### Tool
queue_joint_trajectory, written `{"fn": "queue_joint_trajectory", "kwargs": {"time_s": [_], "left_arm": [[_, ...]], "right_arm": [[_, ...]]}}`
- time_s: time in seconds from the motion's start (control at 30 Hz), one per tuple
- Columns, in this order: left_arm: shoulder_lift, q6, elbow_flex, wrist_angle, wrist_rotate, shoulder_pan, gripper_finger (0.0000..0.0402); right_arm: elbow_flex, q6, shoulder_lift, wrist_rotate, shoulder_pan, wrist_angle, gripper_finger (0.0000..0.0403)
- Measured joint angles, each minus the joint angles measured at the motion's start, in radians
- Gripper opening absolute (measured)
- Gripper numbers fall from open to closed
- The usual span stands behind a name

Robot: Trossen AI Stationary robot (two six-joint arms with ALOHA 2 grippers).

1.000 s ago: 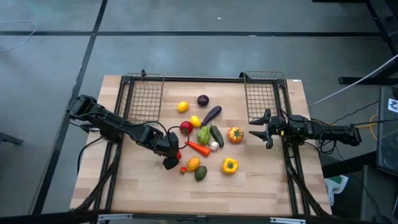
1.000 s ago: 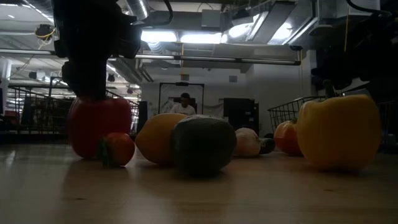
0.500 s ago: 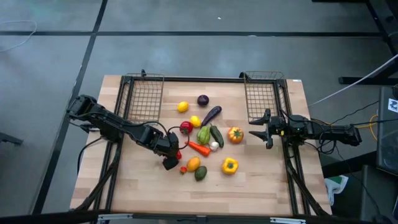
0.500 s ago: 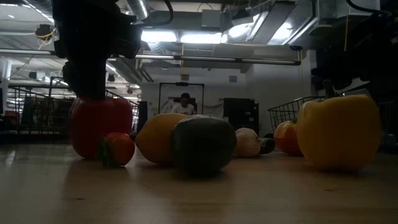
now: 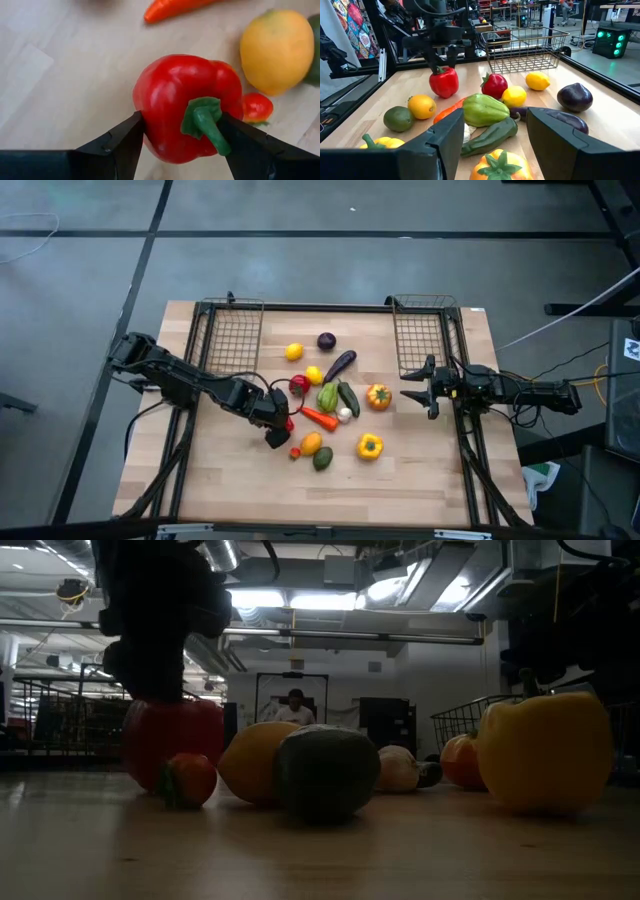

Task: Sort produce into baskets
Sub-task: Put the red bell pepper into the left gold wire basket

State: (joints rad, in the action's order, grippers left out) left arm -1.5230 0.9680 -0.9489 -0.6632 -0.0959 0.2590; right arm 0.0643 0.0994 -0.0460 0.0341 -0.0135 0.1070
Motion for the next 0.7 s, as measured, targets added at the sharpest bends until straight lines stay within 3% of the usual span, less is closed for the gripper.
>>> {"fn": "queue_joint_trajectory", "kwargs": {"time_s": [0.43, 0.7], "left_arm": [[0.008, -0.033, 0.001, 0.000, 0.009, -0.104, 0.0237], [0.081, -0.055, 0.002, -0.002, 0.013, -0.164, 0.0237]], "right_arm": [[0.000, 0.000, 0.000, 0.000, 0.000, 0.000, 0.0214], [0.000, 0.000, 0.000, 0.000, 0.000, 0.000, 0.0214]]}}
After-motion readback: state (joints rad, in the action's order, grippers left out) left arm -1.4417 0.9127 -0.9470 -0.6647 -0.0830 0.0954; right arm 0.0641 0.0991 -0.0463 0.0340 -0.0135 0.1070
